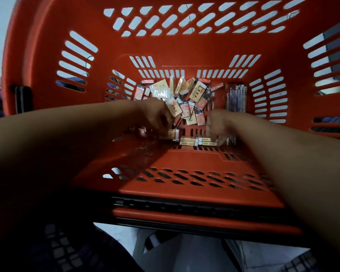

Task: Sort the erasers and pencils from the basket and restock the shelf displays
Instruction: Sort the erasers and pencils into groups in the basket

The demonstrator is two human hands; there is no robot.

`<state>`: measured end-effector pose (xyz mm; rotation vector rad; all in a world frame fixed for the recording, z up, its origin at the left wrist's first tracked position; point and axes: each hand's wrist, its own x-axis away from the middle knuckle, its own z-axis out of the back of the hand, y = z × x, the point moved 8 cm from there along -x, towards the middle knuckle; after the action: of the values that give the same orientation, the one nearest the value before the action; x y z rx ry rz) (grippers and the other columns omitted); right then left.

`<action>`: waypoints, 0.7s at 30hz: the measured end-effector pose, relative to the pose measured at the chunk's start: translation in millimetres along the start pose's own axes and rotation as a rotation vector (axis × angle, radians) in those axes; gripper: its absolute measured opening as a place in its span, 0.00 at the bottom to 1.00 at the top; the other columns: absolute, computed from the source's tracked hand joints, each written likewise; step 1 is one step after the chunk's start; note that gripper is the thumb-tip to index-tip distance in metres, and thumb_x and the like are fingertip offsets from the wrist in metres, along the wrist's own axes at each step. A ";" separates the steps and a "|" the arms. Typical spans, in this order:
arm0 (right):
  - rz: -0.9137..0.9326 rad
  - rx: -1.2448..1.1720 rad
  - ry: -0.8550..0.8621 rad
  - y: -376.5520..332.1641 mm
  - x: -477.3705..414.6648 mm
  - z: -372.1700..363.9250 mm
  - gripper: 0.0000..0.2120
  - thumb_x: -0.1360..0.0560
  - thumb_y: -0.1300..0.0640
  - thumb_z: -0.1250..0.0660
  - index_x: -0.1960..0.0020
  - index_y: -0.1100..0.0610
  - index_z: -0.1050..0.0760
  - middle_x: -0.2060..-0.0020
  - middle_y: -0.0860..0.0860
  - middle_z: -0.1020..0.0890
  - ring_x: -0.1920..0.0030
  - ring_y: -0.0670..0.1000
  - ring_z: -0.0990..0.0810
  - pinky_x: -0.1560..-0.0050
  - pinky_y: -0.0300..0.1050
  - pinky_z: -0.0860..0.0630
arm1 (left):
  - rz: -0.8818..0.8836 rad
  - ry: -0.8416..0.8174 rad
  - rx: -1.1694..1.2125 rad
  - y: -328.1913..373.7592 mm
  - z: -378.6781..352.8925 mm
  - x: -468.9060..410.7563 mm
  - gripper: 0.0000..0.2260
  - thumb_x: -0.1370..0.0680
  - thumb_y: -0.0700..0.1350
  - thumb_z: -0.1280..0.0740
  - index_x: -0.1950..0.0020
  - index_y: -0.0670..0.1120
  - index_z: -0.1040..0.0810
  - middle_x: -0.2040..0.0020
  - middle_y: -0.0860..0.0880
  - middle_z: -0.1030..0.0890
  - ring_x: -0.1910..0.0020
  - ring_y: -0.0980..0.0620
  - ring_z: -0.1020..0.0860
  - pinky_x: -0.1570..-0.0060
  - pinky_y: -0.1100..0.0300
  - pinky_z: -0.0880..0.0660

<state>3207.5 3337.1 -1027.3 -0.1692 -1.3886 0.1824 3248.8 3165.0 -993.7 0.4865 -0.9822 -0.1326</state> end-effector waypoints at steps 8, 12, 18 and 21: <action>0.063 0.029 0.032 -5.4 3.4 -2.5 0.13 0.29 0.72 0.25 0.45 0.71 0.21 0.62 0.56 0.19 0.53 0.63 0.15 0.48 0.57 0.17 | -0.059 0.168 -0.070 21.4 -4.5 -0.9 0.09 0.26 0.44 0.25 0.49 0.42 0.17 0.56 0.48 0.18 0.59 0.52 0.25 0.61 0.60 0.37; 0.085 0.025 0.036 -6.3 6.9 -1.3 0.13 0.28 0.74 0.28 0.44 0.71 0.21 0.65 0.53 0.21 0.51 0.61 0.15 0.45 0.54 0.18 | -0.100 0.216 -0.095 28.6 -8.5 -1.7 0.09 0.26 0.44 0.26 0.49 0.41 0.19 0.55 0.44 0.18 0.58 0.47 0.24 0.61 0.58 0.35; 0.025 -0.046 -0.043 1.9 -0.6 -0.6 0.14 0.28 0.78 0.31 0.43 0.73 0.21 0.62 0.58 0.20 0.60 0.58 0.18 0.58 0.51 0.15 | -0.089 0.341 -0.032 50.9 -18.5 -7.6 0.13 0.20 0.49 0.31 0.45 0.40 0.23 0.54 0.45 0.22 0.57 0.45 0.24 0.60 0.55 0.30; -0.009 -0.111 -0.035 9.5 -5.1 1.7 0.12 0.28 0.77 0.30 0.46 0.70 0.23 0.56 0.63 0.20 0.58 0.61 0.18 0.69 0.47 0.16 | -0.093 0.362 0.017 56.4 -32.0 -18.1 0.06 0.20 0.42 0.32 0.47 0.40 0.21 0.50 0.44 0.22 0.52 0.43 0.22 0.56 0.54 0.27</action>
<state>3204.6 3345.2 -1034.0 -0.2523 -1.4347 0.1012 3259.0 3231.5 -996.8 0.5496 -0.6071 -0.1153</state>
